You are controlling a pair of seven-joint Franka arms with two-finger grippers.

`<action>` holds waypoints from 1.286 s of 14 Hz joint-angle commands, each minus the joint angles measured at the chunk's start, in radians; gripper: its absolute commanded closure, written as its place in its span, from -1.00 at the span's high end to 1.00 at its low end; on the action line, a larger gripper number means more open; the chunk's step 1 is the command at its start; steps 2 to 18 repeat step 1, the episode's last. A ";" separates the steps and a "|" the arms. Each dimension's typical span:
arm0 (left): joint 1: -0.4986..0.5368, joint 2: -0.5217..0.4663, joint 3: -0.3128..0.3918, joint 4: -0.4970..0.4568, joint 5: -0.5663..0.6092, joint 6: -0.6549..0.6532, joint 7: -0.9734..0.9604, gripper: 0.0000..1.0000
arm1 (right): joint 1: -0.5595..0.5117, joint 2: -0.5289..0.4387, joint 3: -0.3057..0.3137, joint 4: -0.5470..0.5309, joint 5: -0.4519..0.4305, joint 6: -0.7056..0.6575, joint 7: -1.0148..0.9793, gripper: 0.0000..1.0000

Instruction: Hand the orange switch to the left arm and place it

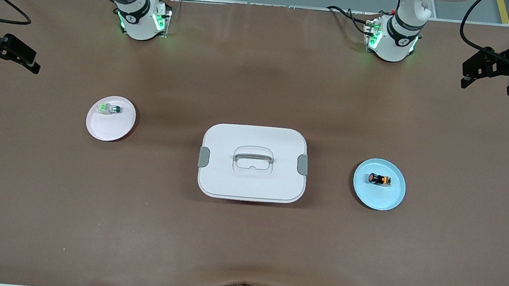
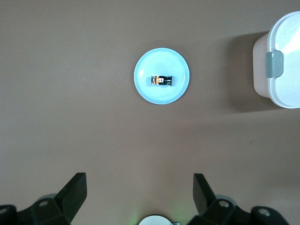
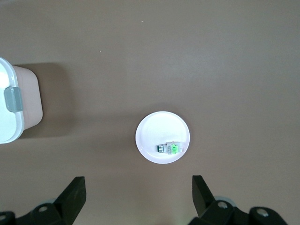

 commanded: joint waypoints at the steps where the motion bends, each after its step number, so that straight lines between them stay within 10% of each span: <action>1: -0.002 0.007 -0.001 0.024 0.001 -0.021 0.006 1.00 | -0.008 -0.015 0.005 -0.012 0.007 -0.003 0.010 1.00; 18: -0.002 0.007 -0.001 0.024 0.001 -0.021 0.006 1.00 | -0.008 -0.015 0.005 -0.012 0.007 -0.003 0.010 1.00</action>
